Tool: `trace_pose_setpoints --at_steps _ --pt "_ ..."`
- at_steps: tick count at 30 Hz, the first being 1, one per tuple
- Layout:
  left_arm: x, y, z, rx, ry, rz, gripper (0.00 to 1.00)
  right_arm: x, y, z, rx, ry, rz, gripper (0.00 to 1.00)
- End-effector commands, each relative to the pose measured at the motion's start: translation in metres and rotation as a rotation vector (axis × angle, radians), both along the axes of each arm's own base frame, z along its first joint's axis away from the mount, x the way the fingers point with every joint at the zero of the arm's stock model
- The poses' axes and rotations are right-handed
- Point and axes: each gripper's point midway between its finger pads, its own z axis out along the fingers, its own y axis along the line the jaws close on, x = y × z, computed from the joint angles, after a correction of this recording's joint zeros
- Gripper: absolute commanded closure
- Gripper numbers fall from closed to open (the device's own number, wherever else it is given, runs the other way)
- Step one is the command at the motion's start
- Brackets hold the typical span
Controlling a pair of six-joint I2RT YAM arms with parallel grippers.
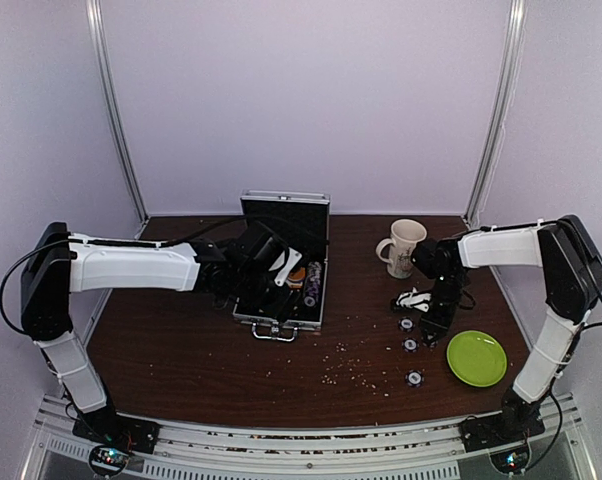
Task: Pack up texas hold em set
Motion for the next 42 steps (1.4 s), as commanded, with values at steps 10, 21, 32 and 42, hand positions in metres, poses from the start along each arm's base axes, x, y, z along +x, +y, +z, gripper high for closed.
trace_pose_setpoints --at_steps 10,21,32,42 --pt "0.004 -0.005 0.000 -0.012 -0.022 0.002 0.41 0.002 0.022 0.019 0.003 -0.064 0.026 0.50" --pt "0.004 -0.005 -0.002 -0.010 -0.019 0.004 0.41 -0.001 -0.002 -0.005 -0.122 -0.052 0.020 0.37" --pt "0.005 -0.006 -0.002 -0.006 -0.020 0.003 0.41 -0.004 -0.014 -0.015 -0.198 -0.033 0.049 0.42" --pt "0.005 -0.007 -0.003 -0.001 -0.018 0.001 0.41 -0.011 -0.015 -0.018 -0.202 0.013 0.096 0.60"
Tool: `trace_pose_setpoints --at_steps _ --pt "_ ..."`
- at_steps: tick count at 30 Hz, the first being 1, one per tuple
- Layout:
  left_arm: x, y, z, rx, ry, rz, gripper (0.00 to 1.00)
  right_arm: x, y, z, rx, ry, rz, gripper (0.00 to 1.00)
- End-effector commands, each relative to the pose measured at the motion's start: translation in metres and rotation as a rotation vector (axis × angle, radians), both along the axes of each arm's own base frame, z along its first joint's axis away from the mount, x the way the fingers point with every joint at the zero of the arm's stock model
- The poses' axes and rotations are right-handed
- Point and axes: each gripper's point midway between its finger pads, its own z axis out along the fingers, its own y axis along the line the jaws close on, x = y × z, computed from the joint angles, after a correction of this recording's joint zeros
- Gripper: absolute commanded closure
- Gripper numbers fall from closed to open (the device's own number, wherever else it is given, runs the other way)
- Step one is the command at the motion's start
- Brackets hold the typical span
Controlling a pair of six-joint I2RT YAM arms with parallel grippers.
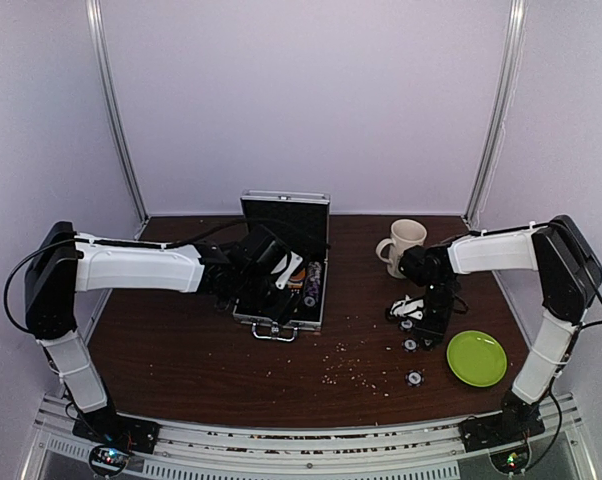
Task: Pack up texas hold em set
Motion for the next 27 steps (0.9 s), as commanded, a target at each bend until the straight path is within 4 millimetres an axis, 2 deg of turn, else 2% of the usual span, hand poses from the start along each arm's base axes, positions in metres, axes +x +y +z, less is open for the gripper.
trace_pose_setpoints --at_steps 1,6,7,10,13,27 --pt "0.0043 -0.0073 0.0079 -0.023 -0.028 -0.004 0.41 -0.0034 -0.0163 -0.0124 -0.086 0.032 0.030 0.61" --pt "0.0040 -0.0061 0.0078 -0.020 -0.028 -0.002 0.41 -0.0034 -0.0167 -0.0118 -0.090 0.037 0.034 0.66" --pt "0.0041 -0.0060 0.0078 -0.019 -0.029 -0.002 0.41 -0.0034 -0.0168 -0.0117 -0.088 0.036 0.032 0.65" --pt "0.0040 -0.0055 0.0071 -0.018 -0.028 0.000 0.41 -0.0033 -0.0165 -0.0121 -0.086 0.031 0.030 0.50" --pt "0.0038 -0.0059 0.0073 -0.019 -0.028 -0.002 0.41 -0.0043 -0.0177 -0.0133 -0.100 0.053 0.032 0.48" --pt "0.0035 -0.0023 0.0074 -0.015 -0.030 0.009 0.41 -0.0083 -0.0186 -0.0127 -0.102 0.075 0.056 0.69"
